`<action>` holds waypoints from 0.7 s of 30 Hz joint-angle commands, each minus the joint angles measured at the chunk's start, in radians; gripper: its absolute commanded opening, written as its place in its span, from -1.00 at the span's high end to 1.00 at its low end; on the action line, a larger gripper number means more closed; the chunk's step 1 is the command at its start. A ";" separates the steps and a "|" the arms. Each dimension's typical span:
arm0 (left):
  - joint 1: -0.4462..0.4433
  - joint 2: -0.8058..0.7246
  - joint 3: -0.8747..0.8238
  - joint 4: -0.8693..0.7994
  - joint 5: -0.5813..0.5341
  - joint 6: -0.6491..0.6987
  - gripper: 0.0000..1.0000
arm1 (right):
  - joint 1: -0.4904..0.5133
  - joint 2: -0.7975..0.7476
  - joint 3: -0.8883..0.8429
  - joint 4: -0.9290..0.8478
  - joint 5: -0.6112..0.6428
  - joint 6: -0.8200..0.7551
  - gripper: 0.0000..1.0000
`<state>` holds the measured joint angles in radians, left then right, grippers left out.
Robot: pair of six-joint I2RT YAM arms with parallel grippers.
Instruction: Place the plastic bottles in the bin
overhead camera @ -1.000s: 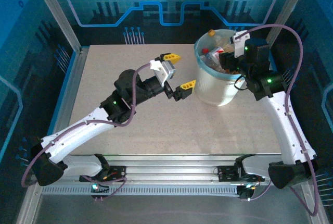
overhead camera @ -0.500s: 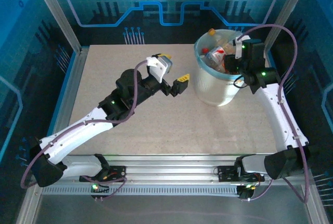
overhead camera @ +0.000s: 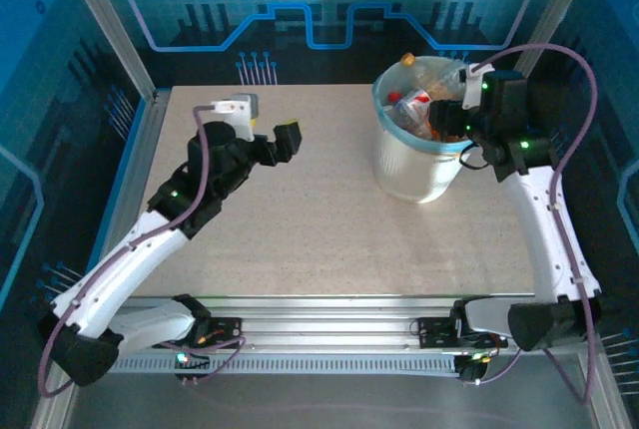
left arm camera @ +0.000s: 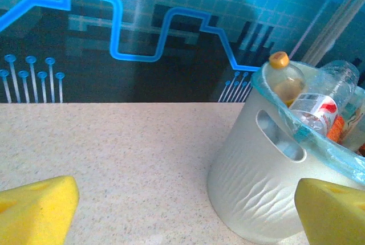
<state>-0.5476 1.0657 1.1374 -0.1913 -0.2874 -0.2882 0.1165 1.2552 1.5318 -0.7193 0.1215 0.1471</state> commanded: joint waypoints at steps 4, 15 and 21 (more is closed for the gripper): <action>0.040 -0.114 -0.077 -0.083 -0.170 0.008 -0.98 | -0.014 -0.166 0.027 -0.050 -0.009 0.027 -0.60; 0.082 -0.329 -0.521 0.110 -0.480 0.163 -0.98 | -0.033 -0.592 -0.703 0.345 0.194 -0.061 -0.79; 0.141 -0.410 -0.777 0.326 -0.494 0.224 -0.98 | -0.048 -0.622 -1.031 0.597 0.204 -0.062 -0.85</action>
<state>-0.4351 0.6777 0.4225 -0.0246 -0.7288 -0.1181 0.0875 0.6491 0.5694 -0.3321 0.2962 0.0963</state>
